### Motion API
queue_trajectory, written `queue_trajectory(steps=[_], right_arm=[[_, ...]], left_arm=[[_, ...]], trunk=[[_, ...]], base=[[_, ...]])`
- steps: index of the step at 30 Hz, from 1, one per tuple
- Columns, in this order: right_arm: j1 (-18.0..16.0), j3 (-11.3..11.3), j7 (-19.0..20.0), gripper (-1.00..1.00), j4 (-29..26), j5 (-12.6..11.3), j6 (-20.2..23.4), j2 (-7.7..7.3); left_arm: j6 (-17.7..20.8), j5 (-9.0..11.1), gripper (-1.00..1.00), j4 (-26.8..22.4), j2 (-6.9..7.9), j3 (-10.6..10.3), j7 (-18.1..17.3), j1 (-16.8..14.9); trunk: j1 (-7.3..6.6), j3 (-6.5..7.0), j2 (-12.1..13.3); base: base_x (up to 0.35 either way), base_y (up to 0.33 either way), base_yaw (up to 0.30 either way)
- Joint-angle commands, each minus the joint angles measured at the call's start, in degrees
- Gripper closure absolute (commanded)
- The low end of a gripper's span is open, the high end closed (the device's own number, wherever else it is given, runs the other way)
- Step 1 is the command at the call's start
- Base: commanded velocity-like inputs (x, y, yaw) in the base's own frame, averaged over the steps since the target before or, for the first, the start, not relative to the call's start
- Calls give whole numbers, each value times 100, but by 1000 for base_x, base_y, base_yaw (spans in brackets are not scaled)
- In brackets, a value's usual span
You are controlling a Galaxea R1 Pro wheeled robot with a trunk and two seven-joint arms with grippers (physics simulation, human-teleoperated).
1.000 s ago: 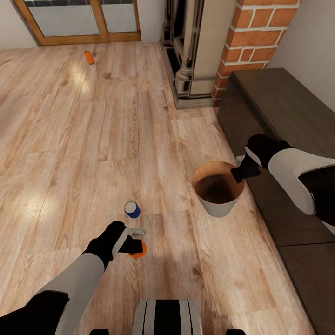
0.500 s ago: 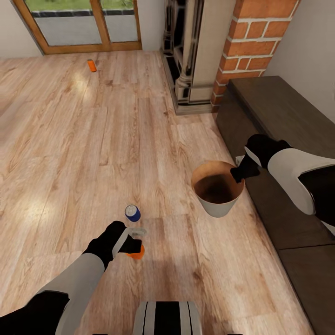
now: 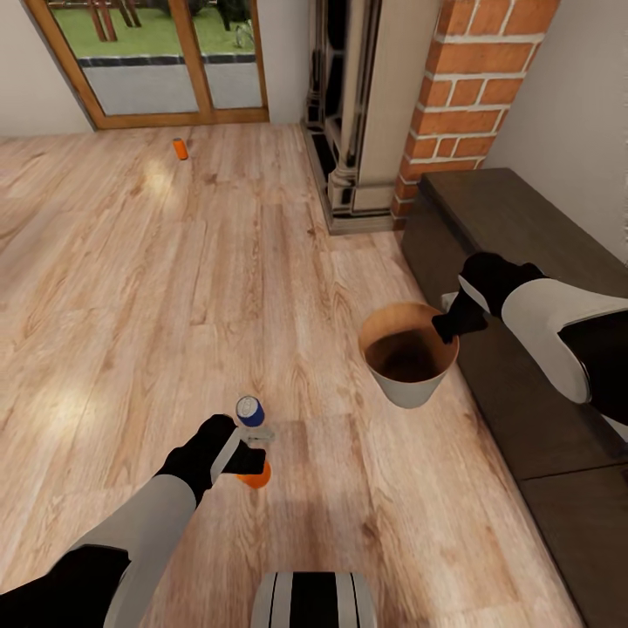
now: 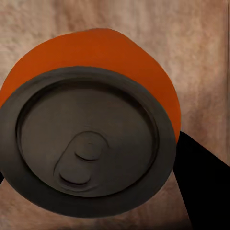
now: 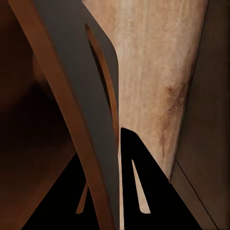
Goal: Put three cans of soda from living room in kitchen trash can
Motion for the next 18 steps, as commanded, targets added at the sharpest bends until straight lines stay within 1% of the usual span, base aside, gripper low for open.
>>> queue_trajectory(steps=[1,12,18], right_arm=[[0,-52,30,100,0,-67,13,3],[25,-52,30,100,-12,-67,13,18],[30,-76,30,100,-17,-71,13,-14]], left_arm=[[0,0,100,0,0,0,0,0],[31,0,100,-54,21,-8,-22,3],[53,0,100,-60,41,-9,-32,4]], trunk=[[-2,23,2],[-31,267,16],[-46,400,24]], base=[[0,0,0],[0,0,0],[0,0,0]])
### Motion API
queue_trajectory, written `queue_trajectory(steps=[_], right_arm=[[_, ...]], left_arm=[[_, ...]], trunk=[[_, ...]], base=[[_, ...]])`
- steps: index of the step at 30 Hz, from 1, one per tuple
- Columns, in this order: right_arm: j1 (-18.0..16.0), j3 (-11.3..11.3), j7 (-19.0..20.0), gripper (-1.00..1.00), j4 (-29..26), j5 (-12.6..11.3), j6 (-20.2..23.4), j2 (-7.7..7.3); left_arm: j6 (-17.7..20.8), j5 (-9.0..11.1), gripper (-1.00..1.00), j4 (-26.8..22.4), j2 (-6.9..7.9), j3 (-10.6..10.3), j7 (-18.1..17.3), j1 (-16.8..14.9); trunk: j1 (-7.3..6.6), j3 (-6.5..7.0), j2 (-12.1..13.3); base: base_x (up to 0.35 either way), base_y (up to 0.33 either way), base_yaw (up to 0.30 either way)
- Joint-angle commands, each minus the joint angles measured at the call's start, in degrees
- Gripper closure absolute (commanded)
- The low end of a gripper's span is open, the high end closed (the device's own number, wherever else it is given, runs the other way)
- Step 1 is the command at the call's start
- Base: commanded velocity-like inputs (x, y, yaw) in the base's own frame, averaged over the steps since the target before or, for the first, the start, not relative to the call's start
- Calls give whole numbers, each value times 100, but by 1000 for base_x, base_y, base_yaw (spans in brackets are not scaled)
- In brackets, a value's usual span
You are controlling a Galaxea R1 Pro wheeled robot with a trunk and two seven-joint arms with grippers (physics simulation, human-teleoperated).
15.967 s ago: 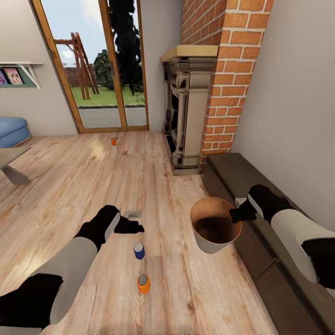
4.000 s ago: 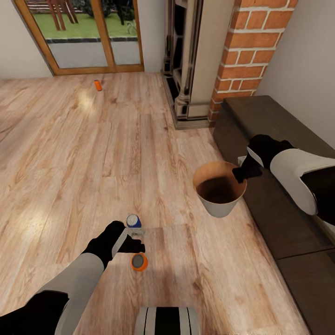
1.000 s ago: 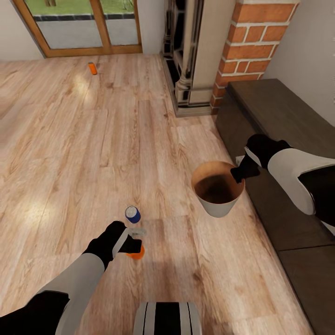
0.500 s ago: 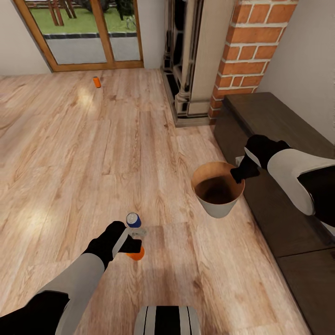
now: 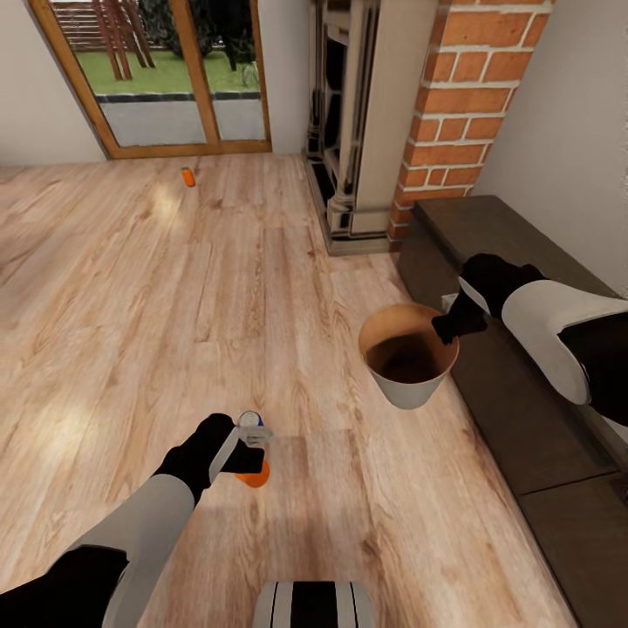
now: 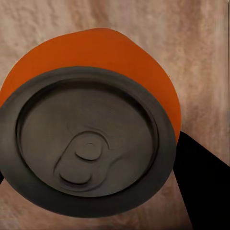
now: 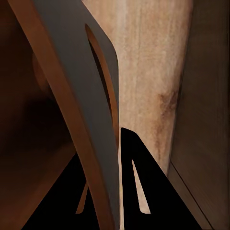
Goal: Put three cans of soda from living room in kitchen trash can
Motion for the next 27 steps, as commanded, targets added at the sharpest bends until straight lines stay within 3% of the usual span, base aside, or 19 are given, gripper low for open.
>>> queue_trajectory(steps=[1,7,14,17,23,27], right_arm=[[0,-42,29,100,0,-57,11,-9],[8,-58,35,100,2,-68,11,-55],[68,-93,51,100,10,-109,11,-28],[115,-152,82,100,10,-135,11,-6],[214,-463,90,100,7,-192,11,-33],[254,-521,101,100,4,-203,11,-27]], left_arm=[[3,2,100,0,2,0,-1,1],[159,5,100,-26,26,2,-58,4],[603,-6,100,-695,47,9,-702,15],[603,-20,100,-941,72,6,-930,34],[603,-26,100,-1017,85,-33,-1008,34],[603,-32,100,-1014,91,-35,-1186,20]], trunk=[[-2,23,2],[-18,156,10],[-36,311,19],[-97,366,130],[-228,473,370],[-316,545,531]], base=[[0,0,0],[0,0,0],[0,0,0],[0,0,0],[0,0,0],[0,0,0]])
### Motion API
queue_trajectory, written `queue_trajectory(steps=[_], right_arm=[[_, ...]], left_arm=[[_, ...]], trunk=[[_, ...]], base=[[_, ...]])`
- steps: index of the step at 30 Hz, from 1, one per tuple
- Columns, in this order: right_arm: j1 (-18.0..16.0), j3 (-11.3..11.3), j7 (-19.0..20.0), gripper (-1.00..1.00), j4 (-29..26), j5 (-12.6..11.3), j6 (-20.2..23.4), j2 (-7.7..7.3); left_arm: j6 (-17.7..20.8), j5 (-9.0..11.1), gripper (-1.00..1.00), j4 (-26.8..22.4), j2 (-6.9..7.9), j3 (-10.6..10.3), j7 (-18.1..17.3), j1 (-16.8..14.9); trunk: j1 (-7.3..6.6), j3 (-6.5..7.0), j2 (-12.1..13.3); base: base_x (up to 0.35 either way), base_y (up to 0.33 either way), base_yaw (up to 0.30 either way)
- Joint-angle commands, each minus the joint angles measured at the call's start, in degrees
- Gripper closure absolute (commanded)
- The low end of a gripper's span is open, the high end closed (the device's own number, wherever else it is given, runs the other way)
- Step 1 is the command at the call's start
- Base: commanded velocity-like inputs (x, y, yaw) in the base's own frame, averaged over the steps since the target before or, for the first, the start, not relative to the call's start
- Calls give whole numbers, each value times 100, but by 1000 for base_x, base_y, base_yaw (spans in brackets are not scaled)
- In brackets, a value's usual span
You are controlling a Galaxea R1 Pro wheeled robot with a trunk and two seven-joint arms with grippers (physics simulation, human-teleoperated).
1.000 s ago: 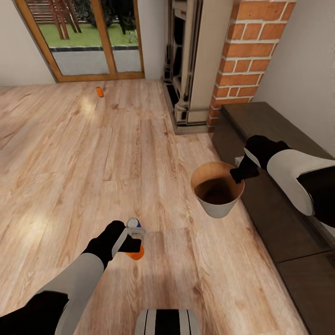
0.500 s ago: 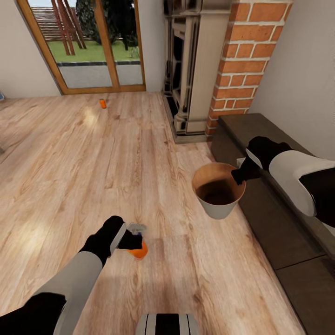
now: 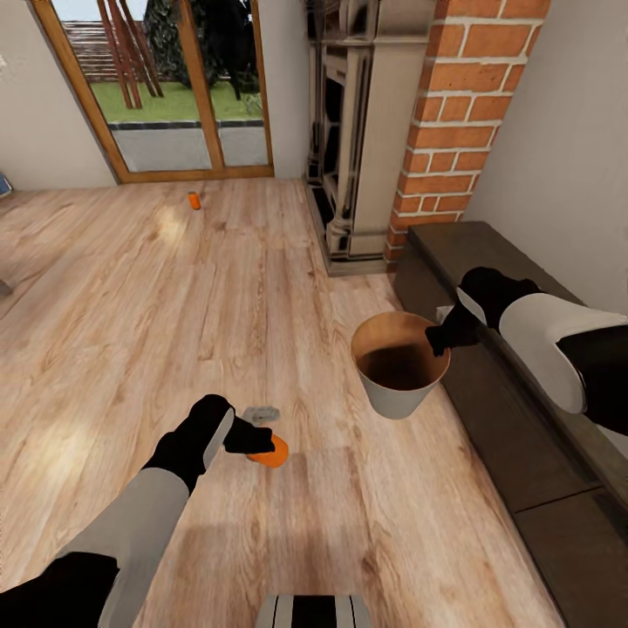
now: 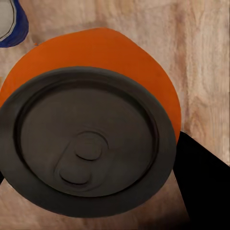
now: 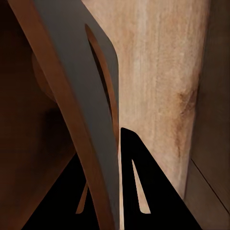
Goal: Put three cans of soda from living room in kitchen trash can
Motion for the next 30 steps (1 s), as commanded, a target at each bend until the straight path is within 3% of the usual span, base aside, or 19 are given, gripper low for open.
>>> queue_trajectory(steps=[1,2,4,7,13,15,18,19,21,22,26,30], right_arm=[[6,-90,35,100,-3,-91,17,-1],[15,-93,37,100,-4,-92,17,-4],[44,-101,47,100,-2,-95,17,-8],[135,-109,55,100,-22,-96,17,-7],[523,-115,269,100,-87,-89,17,15],[615,-115,290,100,-95,-87,17,9],[716,-116,298,100,-97,-82,17,7],[735,-116,297,100,-96,-81,17,8],[818,-112,296,100,-101,-80,17,20],[837,-110,295,100,-102,-80,17,27],[902,-108,295,100,-103,-79,17,32],[946,-110,295,100,-105,-79,17,29]], left_arm=[[0,-27,100,8,7,0,-85,-5],[0,-29,100,14,25,0,-176,-10],[0,-33,100,45,218,-5,-530,-27],[0,-35,100,78,392,-9,-733,-37],[0,-42,100,301,578,-38,-1365,-137],[0,-44,100,391,659,-163,-1803,-235],[0,-53,100,619,817,-619,-2780,-503],[0,-59,100,668,848,-717,-2963,-567],[0,-73,100,885,1004,-1036,-3647,-879],[0,-75,100,944,1048,-1093,-3835,-1001],[0,-90,100,1033,1154,-1180,-4330,-1379],[0,-102,100,1056,1258,-1346,-4513,-1837]], trunk=[[-23,19,41],[-45,37,82],[-89,73,162],[-154,126,282],[-286,234,523],[-330,270,603],[-396,324,723],[-418,342,763],[-462,378,844],[-484,396,884],[-572,468,1044],[-660,539,1205]], base=[[0,0,0],[0,0,0],[0,0,0],[0,0,0],[0,0,0],[0,0,0],[0,0,0],[0,0,0],[0,0,0],[0,0,0],[0,0,0],[0,0,0]])
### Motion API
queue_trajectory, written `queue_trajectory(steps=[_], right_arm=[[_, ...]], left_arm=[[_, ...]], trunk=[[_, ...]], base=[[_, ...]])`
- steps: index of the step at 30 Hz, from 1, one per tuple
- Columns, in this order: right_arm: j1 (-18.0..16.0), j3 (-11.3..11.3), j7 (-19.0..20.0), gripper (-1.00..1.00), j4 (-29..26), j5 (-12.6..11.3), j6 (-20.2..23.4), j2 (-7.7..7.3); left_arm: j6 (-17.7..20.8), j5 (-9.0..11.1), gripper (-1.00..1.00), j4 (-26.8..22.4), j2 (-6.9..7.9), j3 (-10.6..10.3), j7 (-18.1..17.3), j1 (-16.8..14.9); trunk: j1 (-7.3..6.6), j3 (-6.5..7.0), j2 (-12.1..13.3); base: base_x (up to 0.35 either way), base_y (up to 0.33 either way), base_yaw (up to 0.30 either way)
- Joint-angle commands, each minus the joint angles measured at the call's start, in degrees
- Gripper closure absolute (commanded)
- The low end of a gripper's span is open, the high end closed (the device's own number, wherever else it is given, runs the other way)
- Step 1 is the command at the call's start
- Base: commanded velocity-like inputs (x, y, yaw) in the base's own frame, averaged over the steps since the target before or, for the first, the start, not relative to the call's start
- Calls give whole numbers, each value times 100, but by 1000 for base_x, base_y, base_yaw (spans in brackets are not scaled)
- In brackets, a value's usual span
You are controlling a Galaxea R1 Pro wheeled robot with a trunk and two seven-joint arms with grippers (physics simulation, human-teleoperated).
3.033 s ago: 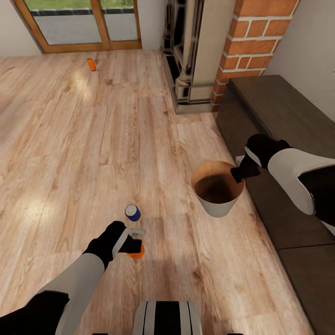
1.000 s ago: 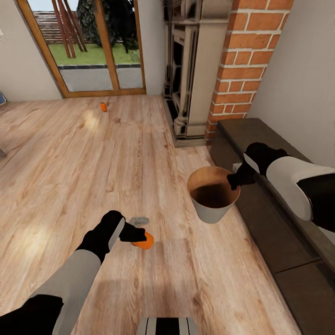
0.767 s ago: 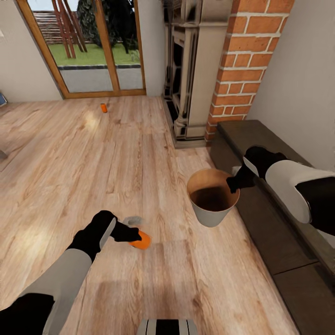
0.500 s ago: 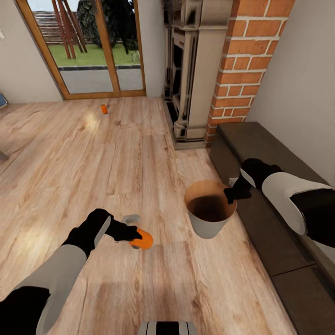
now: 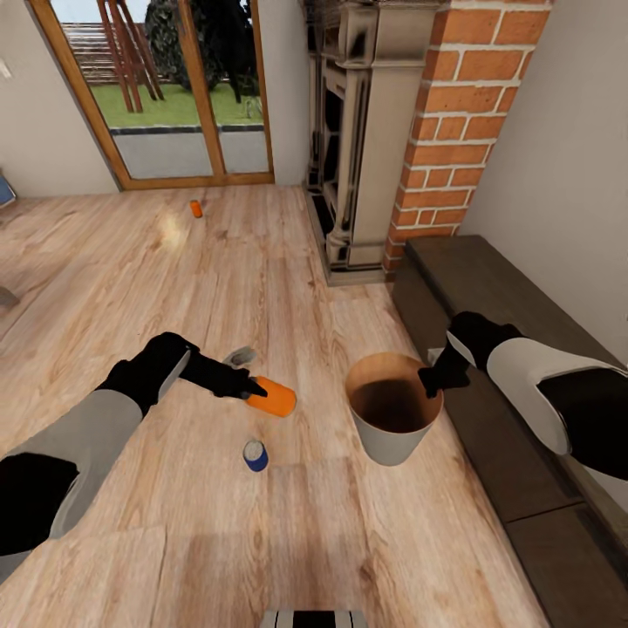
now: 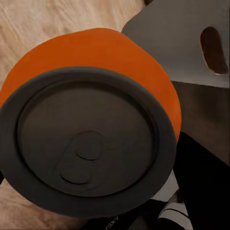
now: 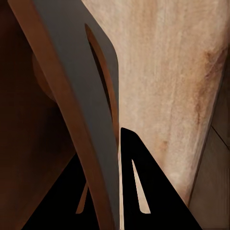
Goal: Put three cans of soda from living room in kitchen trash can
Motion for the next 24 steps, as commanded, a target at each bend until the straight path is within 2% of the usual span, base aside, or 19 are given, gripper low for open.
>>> queue_trajectory(steps=[1,2,6,7,8,9,13,16,17,19,23,24], right_arm=[[13,-95,31,100,-5,-98,21,1],[25,-94,29,100,-6,-98,21,4],[41,-93,27,100,-8,-98,21,12],[46,-93,27,100,-8,-98,21,14],[48,-93,26,100,-9,-98,21,17],[51,-93,26,100,-9,-98,21,22],[58,-90,26,100,-9,-101,21,25],[70,-87,26,100,-9,-104,21,28],[77,-86,26,100,-9,-105,21,33],[113,-90,23,100,-5,-107,21,210],[214,-92,5,100,-39,-103,21,380],[239,-92,1,100,-60,-102,21,413]], left_arm=[[0,-21,100,17,37,-160,-77,-200],[0,-22,100,69,68,-350,-204,-414],[0,-23,100,293,95,-744,-605,-878],[0,-23,100,420,92,-940,-823,-1114],[0,-23,100,472,88,-1036,-923,-1230],[0,-23,100,580,71,-1289,-1198,-1569],[0,-23,100,669,48,-1573,-1610,-2040],[0,-24,100,725,7,-1739,-1776,-2231],[0,-24,100,767,-38,-1838,-1857,-2328],[0,-24,100,906,-201,-2043,-2126,-2596],[0,-24,100,994,-348,-2310,-2234,-2749],[0,-24,100,1055,-458,-2452,-2294,-2795]], trunk=[[-22,18,42],[-44,36,82],[-132,108,242],[-154,126,282],[-176,144,322],[-198,162,363],[-286,234,523],[-352,287,643],[-374,305,683],[-418,341,764],[-506,413,924],[-527,431,964]], base=[[0,0,0],[0,0,0],[0,0,0],[0,0,0],[0,0,0],[0,0,0],[0,0,0],[0,0,0],[0,0,0],[0,0,0],[0,0,0],[0,0,0]])
